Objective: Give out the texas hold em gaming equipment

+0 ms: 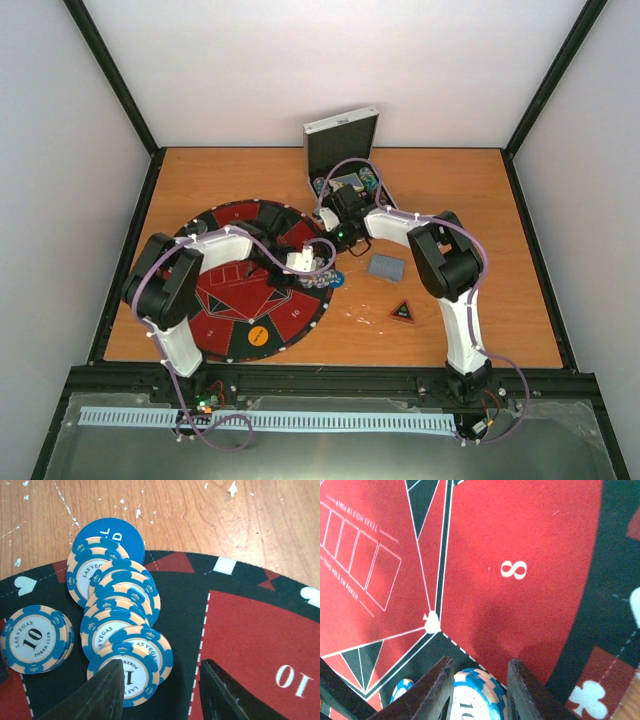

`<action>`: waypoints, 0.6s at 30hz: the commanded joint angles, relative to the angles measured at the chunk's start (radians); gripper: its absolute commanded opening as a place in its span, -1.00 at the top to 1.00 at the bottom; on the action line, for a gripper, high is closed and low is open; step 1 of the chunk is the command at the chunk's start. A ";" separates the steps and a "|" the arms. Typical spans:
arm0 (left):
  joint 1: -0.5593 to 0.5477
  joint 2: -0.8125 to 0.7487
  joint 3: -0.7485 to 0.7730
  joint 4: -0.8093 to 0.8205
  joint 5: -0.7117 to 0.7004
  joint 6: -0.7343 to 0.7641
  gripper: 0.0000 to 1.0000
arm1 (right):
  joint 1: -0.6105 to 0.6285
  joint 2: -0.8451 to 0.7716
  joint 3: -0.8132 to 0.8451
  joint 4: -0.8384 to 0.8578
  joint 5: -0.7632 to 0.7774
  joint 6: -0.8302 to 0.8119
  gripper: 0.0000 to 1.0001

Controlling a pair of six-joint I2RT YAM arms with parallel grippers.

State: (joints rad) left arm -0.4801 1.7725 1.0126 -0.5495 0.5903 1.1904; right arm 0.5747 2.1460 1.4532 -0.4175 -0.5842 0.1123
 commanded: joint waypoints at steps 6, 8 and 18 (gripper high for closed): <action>-0.012 -0.044 0.084 -0.121 0.023 -0.062 0.05 | 0.008 -0.037 -0.090 -0.066 -0.075 -0.107 0.40; -0.011 -0.043 0.110 -0.129 0.004 -0.069 0.03 | 0.007 -0.054 -0.102 -0.073 -0.073 -0.118 0.40; 0.048 -0.054 0.149 -0.163 -0.060 -0.076 0.01 | 0.008 -0.117 -0.082 -0.121 -0.035 -0.149 0.32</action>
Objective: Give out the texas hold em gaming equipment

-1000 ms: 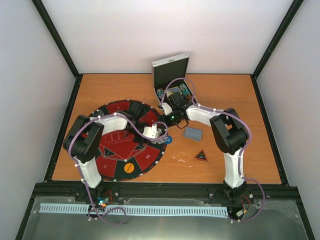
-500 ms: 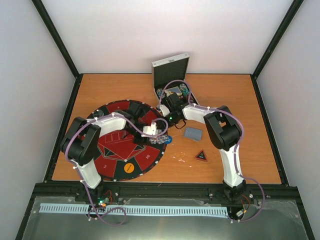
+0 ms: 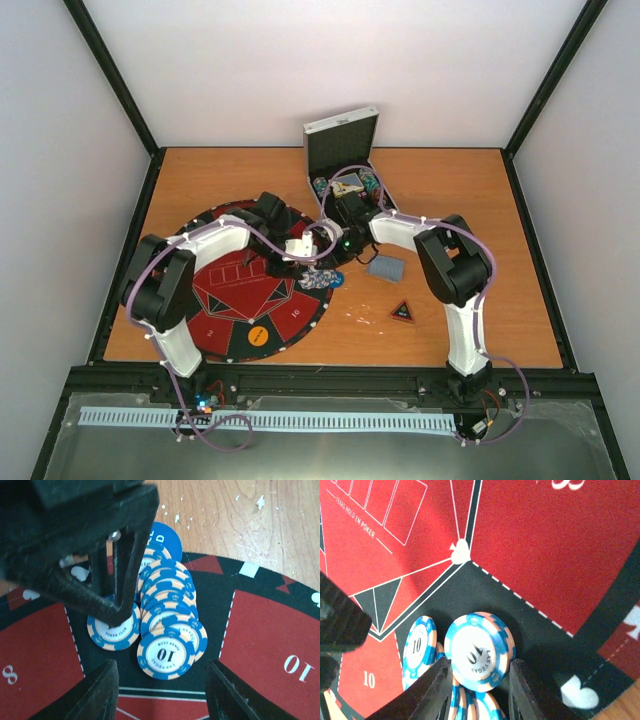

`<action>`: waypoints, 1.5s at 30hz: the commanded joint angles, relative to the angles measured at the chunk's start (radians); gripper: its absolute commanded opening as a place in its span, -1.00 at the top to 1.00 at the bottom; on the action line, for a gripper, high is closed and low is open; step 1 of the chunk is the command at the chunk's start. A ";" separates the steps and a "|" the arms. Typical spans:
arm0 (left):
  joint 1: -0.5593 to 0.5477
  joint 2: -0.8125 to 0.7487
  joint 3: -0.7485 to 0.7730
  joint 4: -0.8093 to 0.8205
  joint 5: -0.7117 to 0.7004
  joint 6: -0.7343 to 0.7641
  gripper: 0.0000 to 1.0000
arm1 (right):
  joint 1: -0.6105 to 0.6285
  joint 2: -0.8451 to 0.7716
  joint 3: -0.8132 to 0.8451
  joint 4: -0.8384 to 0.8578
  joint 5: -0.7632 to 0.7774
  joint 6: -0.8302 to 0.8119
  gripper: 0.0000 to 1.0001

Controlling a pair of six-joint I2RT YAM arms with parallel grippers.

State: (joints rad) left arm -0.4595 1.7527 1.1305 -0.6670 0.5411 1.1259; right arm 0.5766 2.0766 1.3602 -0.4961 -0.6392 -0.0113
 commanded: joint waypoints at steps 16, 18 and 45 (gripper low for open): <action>0.361 -0.161 0.132 -0.097 -0.086 -0.320 -0.05 | 0.036 0.133 0.165 -0.054 0.023 -0.016 0.29; 0.402 -0.178 0.128 -0.093 -0.083 -0.369 -0.06 | 0.039 0.115 0.139 -0.060 0.013 -0.025 0.33; 0.651 -0.288 0.099 0.098 -0.088 -0.728 -0.45 | 0.075 -0.153 0.621 -0.321 0.393 -0.269 -1.00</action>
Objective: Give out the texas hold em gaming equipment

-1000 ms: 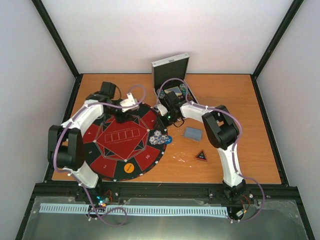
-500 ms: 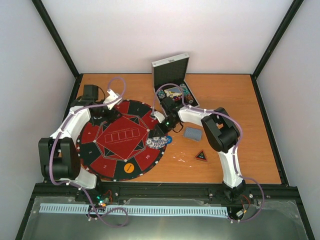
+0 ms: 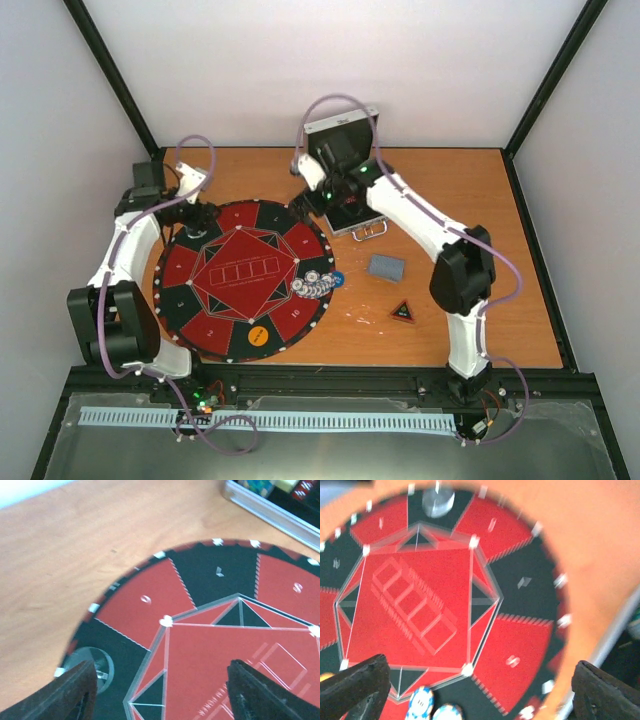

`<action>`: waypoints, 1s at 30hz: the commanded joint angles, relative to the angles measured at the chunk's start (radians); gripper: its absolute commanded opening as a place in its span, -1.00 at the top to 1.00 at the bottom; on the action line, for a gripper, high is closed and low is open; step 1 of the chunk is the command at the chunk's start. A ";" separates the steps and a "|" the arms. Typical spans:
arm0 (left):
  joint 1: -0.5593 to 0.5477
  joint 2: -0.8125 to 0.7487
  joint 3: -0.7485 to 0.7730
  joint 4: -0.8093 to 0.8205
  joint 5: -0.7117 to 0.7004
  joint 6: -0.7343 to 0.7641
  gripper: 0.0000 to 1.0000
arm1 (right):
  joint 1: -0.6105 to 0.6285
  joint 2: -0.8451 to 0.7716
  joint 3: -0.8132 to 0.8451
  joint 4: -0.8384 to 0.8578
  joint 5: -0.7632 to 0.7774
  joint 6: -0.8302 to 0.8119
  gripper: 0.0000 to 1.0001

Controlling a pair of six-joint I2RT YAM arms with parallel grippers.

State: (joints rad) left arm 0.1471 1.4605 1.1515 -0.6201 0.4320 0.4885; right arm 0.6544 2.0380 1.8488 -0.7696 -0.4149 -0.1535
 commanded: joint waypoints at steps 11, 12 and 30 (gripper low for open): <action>0.091 0.073 0.168 0.097 -0.022 -0.184 -1.00 | -0.105 -0.214 0.126 0.234 0.581 -0.123 -1.00; 0.091 0.078 0.169 0.096 -0.020 -0.184 -0.99 | -0.124 -0.176 0.176 0.170 0.586 -0.102 -1.00; 0.091 0.226 0.221 0.046 -0.062 -0.169 -0.99 | -0.280 0.140 0.283 -0.031 0.597 0.342 -0.96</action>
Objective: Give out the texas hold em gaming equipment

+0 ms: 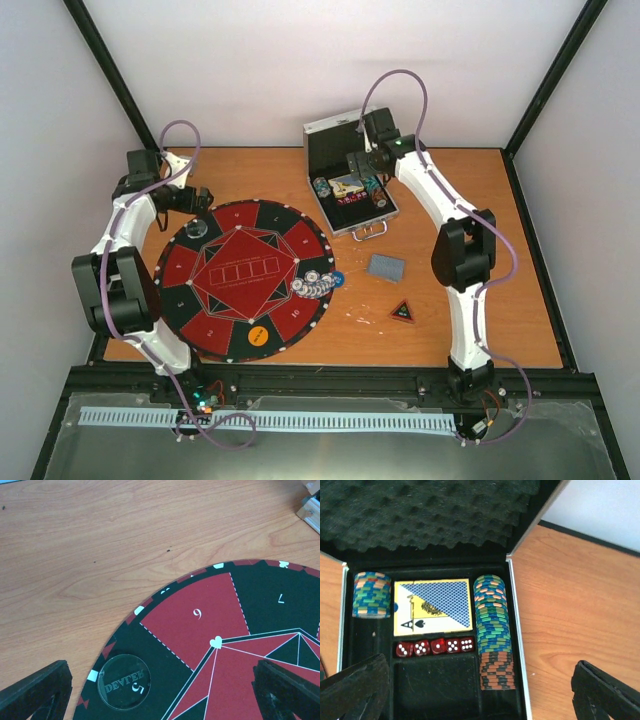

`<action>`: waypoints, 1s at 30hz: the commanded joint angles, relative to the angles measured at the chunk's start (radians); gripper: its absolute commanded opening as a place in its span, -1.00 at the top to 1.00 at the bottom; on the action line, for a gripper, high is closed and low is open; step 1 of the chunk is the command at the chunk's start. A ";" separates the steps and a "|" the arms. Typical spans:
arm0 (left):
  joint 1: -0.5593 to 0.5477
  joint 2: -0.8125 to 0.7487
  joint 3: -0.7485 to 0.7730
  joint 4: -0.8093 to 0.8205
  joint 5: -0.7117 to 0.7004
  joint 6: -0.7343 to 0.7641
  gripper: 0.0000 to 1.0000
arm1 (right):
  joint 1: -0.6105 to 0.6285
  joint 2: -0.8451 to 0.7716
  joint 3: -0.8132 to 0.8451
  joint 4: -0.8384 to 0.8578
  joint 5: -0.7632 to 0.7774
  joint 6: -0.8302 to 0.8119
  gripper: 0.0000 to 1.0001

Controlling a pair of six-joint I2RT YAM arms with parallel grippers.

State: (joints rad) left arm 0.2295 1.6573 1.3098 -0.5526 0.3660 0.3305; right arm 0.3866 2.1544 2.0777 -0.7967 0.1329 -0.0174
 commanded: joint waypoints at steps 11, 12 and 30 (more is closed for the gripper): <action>0.008 0.022 0.046 -0.015 -0.008 -0.012 -1.00 | 0.018 -0.020 -0.174 0.151 0.119 0.888 -0.76; 0.008 0.024 0.046 -0.014 -0.012 -0.012 -1.00 | 0.022 -0.020 -0.188 0.150 0.131 0.920 -0.76; 0.008 0.050 0.047 -0.015 -0.024 -0.007 -0.99 | 0.006 0.097 -0.126 0.069 0.159 1.082 -0.52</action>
State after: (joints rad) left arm 0.2295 1.6958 1.3380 -0.5671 0.3439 0.3283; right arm 0.3977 2.2147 1.9316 -0.7765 0.3012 1.0382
